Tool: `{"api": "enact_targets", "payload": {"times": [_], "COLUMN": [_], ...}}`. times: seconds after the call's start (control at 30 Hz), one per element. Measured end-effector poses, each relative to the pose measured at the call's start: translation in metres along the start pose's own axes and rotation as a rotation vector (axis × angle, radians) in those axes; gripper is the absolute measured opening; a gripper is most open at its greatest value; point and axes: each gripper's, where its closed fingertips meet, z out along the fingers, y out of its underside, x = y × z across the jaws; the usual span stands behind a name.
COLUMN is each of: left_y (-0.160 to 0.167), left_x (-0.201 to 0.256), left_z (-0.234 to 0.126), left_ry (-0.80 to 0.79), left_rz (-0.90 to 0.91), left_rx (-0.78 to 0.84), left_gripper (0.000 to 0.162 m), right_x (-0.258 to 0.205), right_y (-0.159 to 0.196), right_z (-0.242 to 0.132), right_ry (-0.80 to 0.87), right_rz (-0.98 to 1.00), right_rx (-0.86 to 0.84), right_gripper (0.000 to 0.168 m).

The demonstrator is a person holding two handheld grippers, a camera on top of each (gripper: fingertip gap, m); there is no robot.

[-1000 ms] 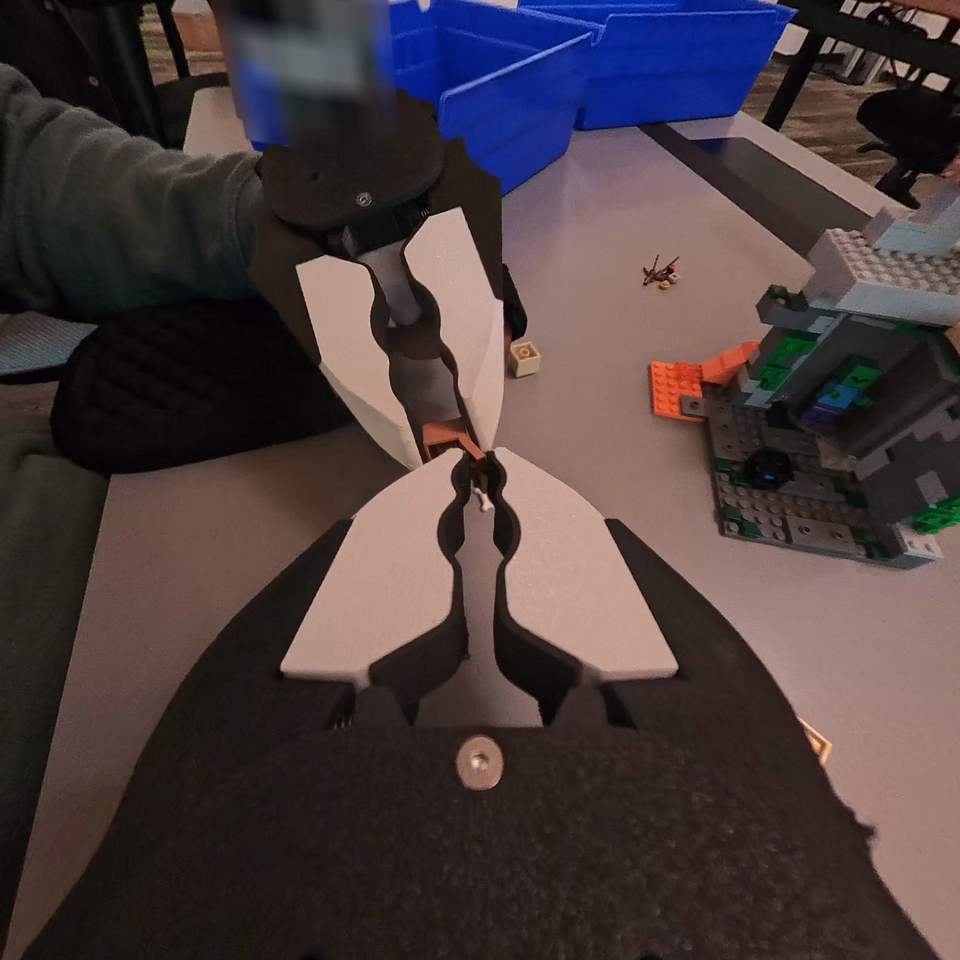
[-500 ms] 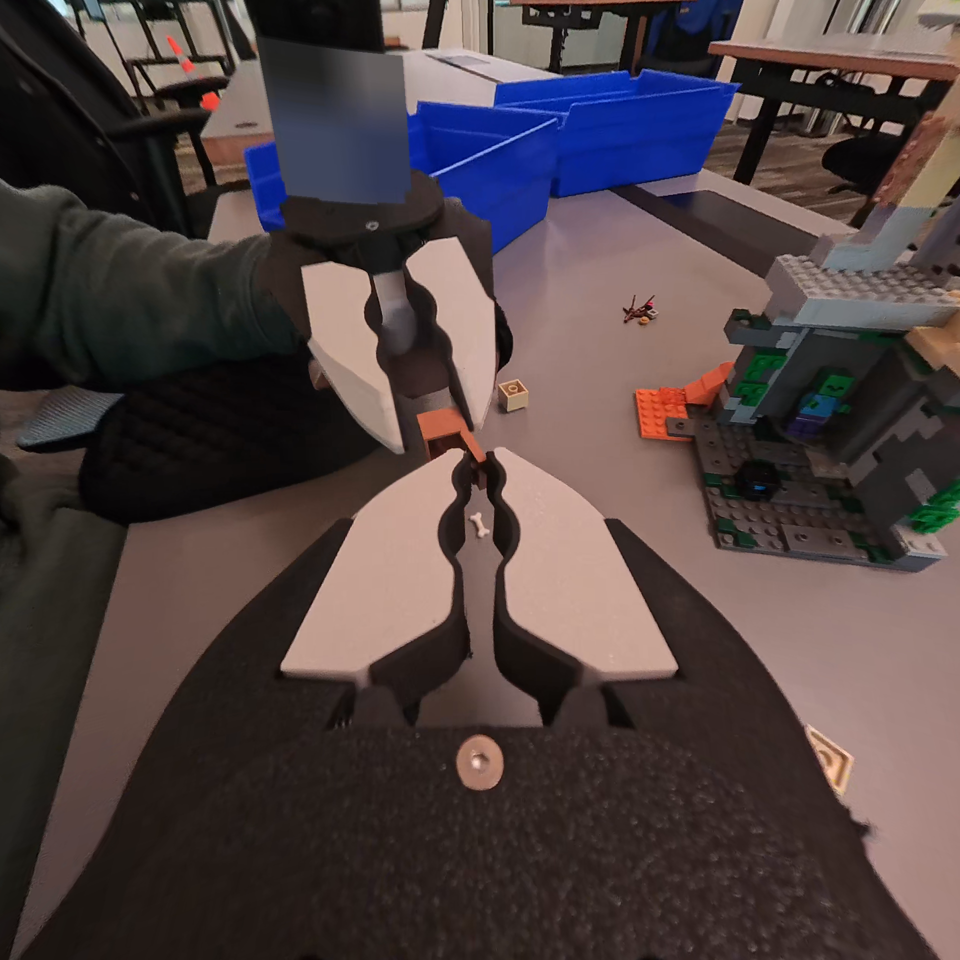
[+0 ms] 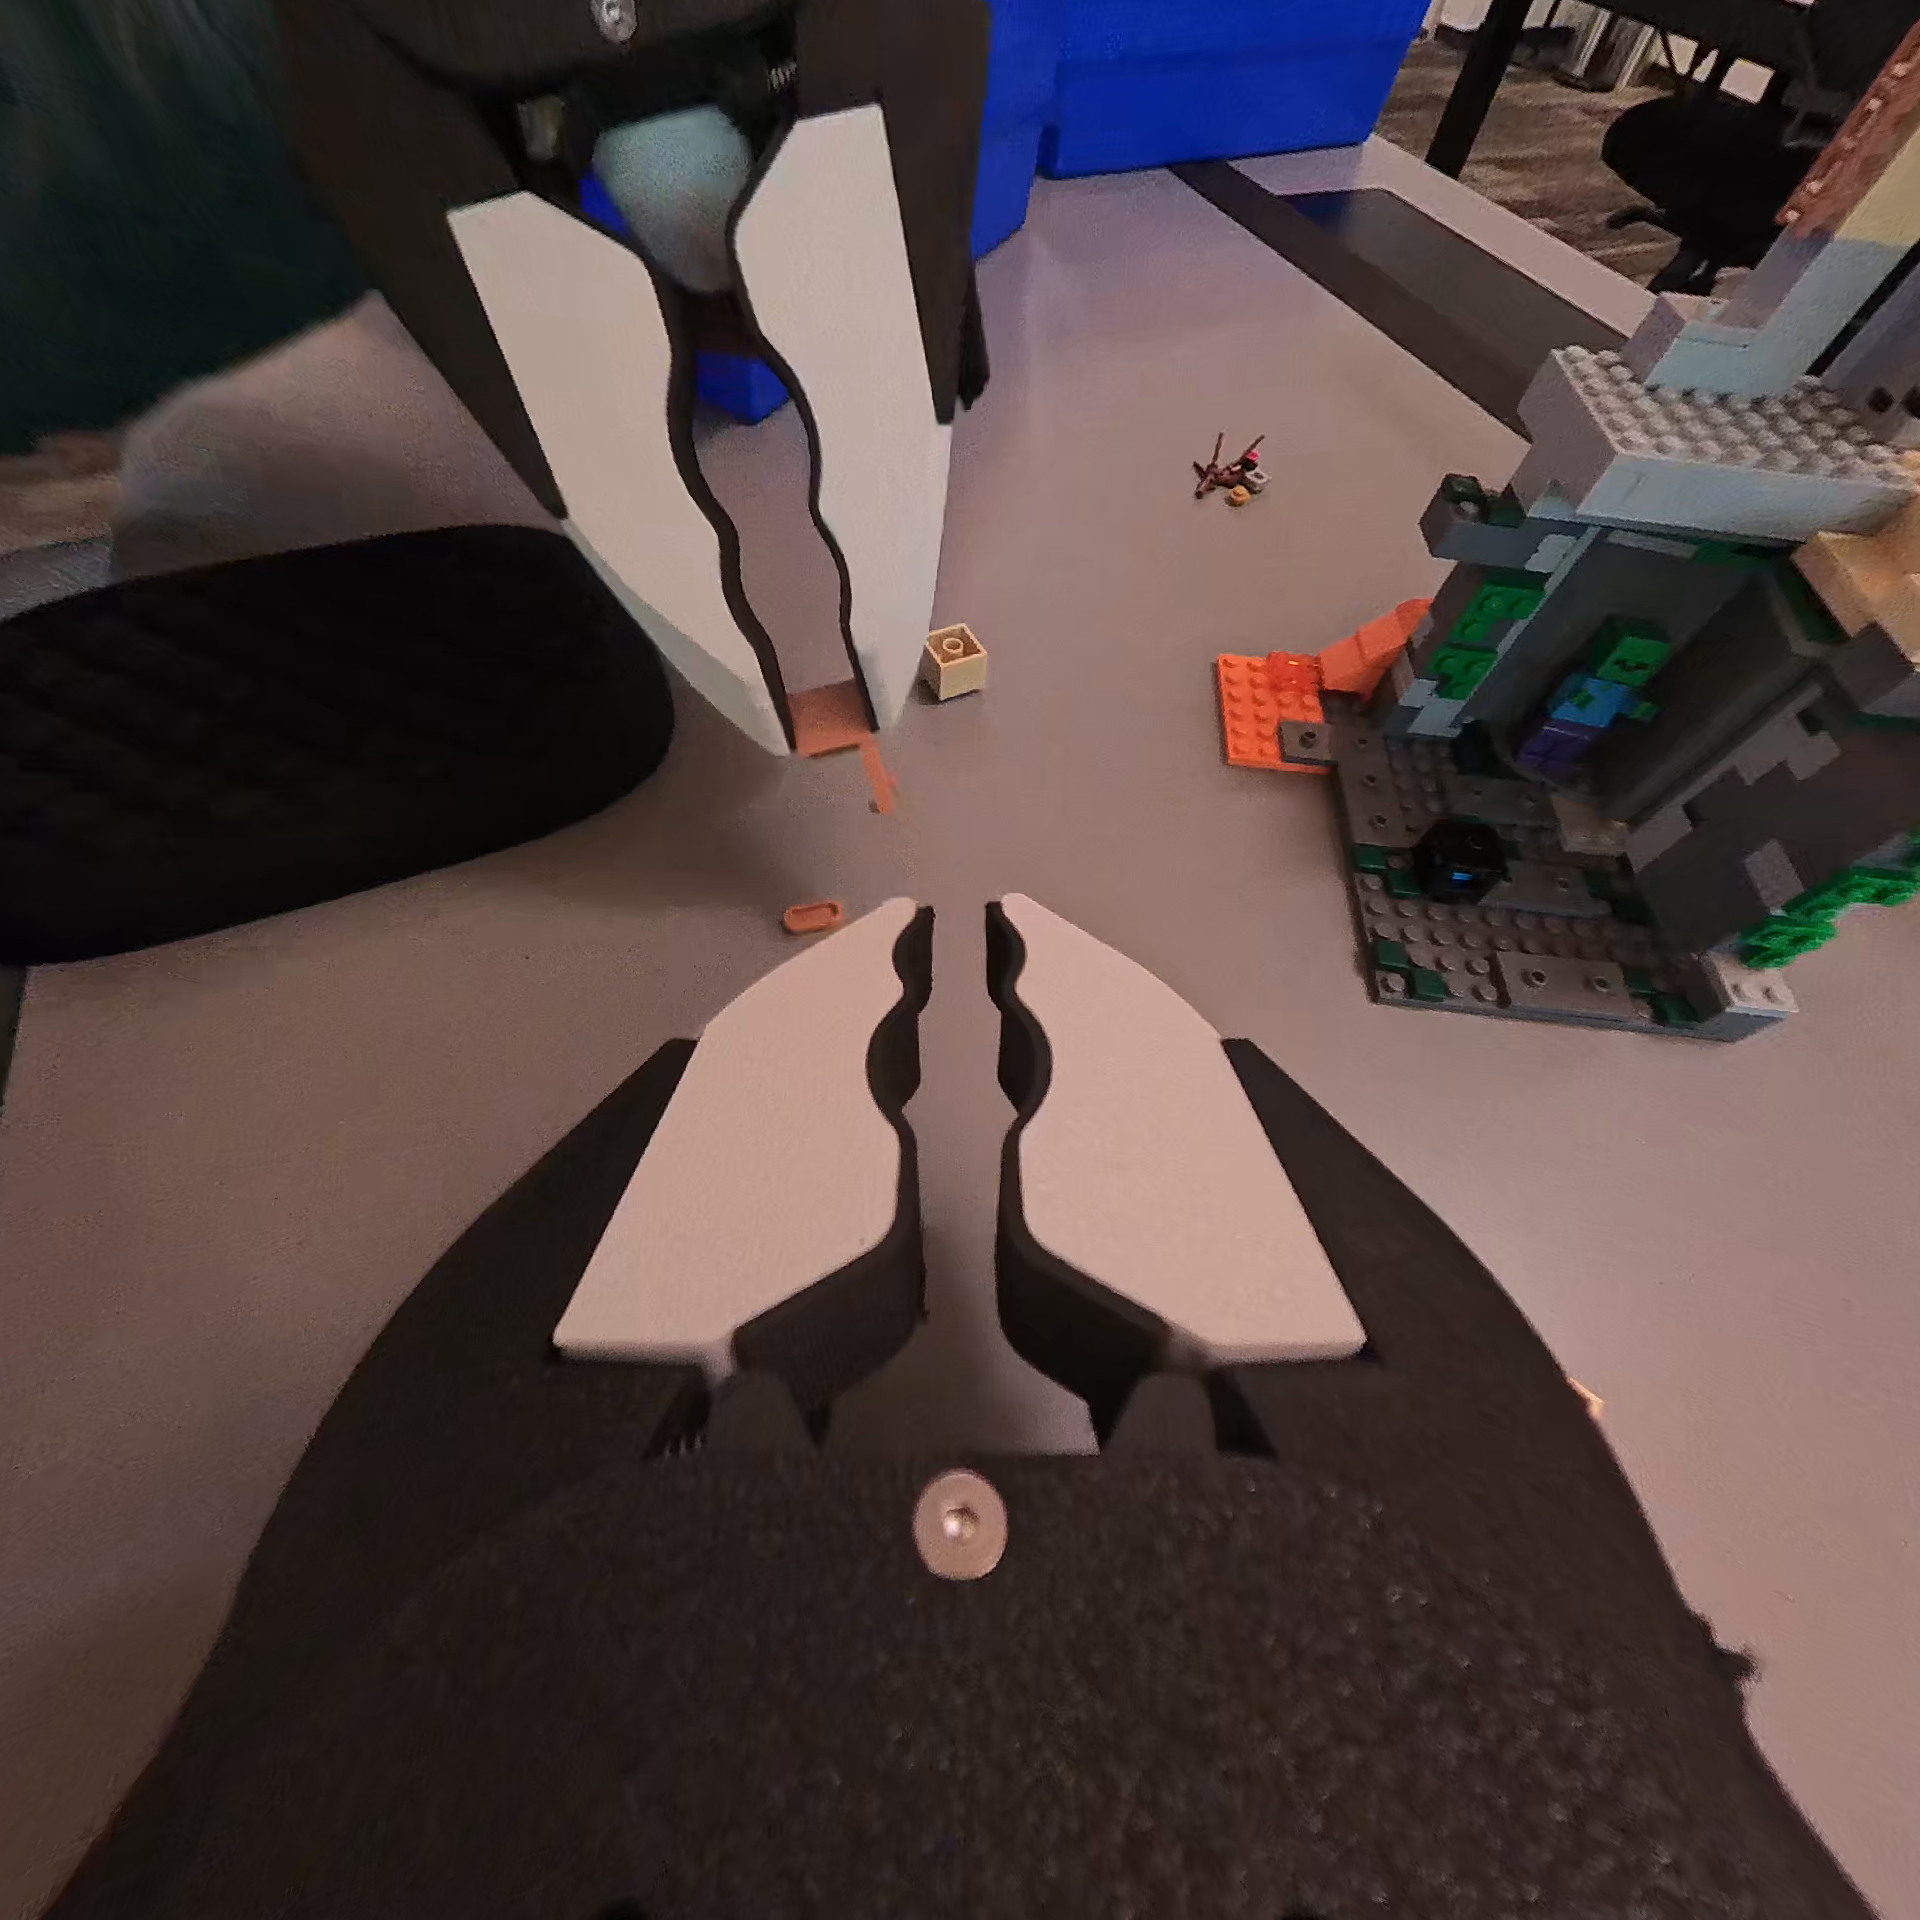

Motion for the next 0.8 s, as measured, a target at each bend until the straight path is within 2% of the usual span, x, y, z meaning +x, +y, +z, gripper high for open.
{"api": "enact_targets", "payload": {"times": [0.17, 0.3, 0.43, 0.53, 0.7, 0.8], "left_y": [0.013, 0.002, -0.003, -0.014, -0.048, -0.057], "left_x": [0.006, 0.005, -0.004, -0.011, 0.000, 0.005], "left_z": [0.006, 0.012, 0.008, 0.003, -0.016, -0.030], "left_ry": [0.096, 0.100, 0.060, 0.007, 0.063, 0.104], "left_rz": [0.083, 0.114, 0.081, 0.028, -0.138, -0.218], "left_rx": [-0.255, -0.261, -0.200, -0.045, 0.478, 0.749], "left_gripper": [0.016, 0.016, 0.016, 0.016, 0.016, 0.016], "right_x": [0.004, 0.002, -0.007, -0.010, -0.014, -0.022], "right_y": [0.005, 0.005, 0.006, 0.006, -0.004, -0.017], "right_z": [-0.002, -0.003, -0.003, -0.002, -0.005, -0.009], "right_ry": [0.025, 0.013, -0.022, -0.029, -0.052, -0.112], "right_rz": [-0.002, 0.000, -0.023, -0.042, -0.029, 0.004], "right_rx": [-0.021, -0.024, -0.032, -0.039, 0.015, 0.098], "right_gripper": [0.009, 0.009, 0.009, 0.011, 0.019, 0.022]}}
